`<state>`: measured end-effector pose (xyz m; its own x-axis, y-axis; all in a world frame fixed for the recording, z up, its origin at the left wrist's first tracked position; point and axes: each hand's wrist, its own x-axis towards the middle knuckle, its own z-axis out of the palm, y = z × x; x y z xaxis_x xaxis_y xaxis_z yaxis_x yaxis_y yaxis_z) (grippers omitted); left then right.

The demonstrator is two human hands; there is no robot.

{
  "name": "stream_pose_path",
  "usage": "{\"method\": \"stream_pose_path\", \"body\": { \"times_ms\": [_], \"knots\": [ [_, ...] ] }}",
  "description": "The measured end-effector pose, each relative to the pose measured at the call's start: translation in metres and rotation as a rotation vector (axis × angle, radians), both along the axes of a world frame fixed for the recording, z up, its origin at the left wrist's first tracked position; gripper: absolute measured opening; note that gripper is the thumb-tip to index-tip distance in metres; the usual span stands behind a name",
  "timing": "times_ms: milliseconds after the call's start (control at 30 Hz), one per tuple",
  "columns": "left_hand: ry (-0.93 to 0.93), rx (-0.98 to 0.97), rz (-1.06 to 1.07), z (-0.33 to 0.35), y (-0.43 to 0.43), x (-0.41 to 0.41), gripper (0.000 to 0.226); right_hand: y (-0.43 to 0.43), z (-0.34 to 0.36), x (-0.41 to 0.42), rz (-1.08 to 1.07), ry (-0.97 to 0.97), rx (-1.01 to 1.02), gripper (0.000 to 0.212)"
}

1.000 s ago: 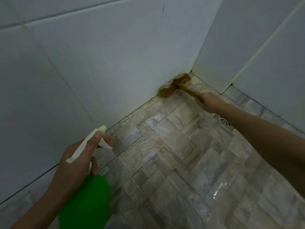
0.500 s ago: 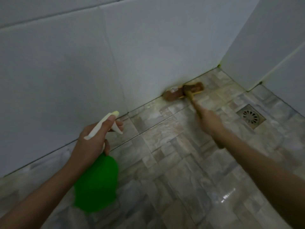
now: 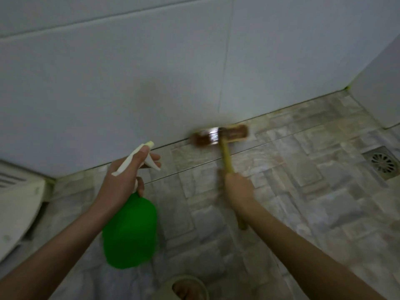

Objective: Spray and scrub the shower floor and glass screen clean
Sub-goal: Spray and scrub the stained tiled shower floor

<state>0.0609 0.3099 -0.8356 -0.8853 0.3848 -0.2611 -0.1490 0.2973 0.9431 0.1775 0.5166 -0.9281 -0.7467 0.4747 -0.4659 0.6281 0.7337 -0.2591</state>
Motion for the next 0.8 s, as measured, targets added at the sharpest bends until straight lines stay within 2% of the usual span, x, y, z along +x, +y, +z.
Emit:
{"method": "stream_pose_path", "body": {
  "times_ms": [67, 133, 200, 300, 367, 467, 567, 667, 733, 800],
  "knots": [
    [0.013, -0.039, 0.004, -0.003, -0.014, 0.003, 0.030, -0.015, 0.000, -0.008, 0.244, 0.021, 0.019, 0.041],
    [0.013, -0.040, 0.007, 0.000, -0.025, 0.006, 0.029, -0.013, 0.004, -0.010, 0.308, 0.040, -0.003, 0.056],
    [0.002, -0.022, 0.048, 0.002, -0.036, 0.005, 0.028, -0.009, 0.006, -0.008, 0.202, 0.097, -0.027, 0.067],
    [0.002, -0.047, 0.066, 0.002, -0.050, 0.001, 0.023, -0.028, 0.005, -0.023, 0.036, 0.072, -0.010, 0.075],
    [0.024, -0.064, 0.071, 0.002, -0.057, 0.001, 0.027, -0.056, 0.004, -0.035, 0.027, 0.112, -0.046, 0.076],
    [0.028, -0.089, 0.074, 0.001, -0.067, 0.003, 0.032, -0.065, -0.001, -0.033, 0.137, 0.118, -0.033, 0.074],
    [0.035, -0.058, 0.082, 0.003, -0.080, 0.006, 0.028, -0.037, -0.003, -0.023, 0.021, 0.114, 0.075, 0.076],
    [0.027, -0.067, 0.098, 0.004, -0.092, 0.008, 0.032, -0.060, 0.011, -0.026, -0.082, 0.131, 0.044, 0.071],
    [0.023, -0.091, 0.099, 0.002, -0.098, 0.012, 0.036, -0.103, 0.015, -0.037, 0.065, 0.101, -0.037, 0.062],
    [0.024, -0.138, 0.087, -0.003, -0.103, 0.015, 0.055, -0.138, 0.010, -0.051, 0.249, 0.094, -0.061, 0.067]
  ]
}}
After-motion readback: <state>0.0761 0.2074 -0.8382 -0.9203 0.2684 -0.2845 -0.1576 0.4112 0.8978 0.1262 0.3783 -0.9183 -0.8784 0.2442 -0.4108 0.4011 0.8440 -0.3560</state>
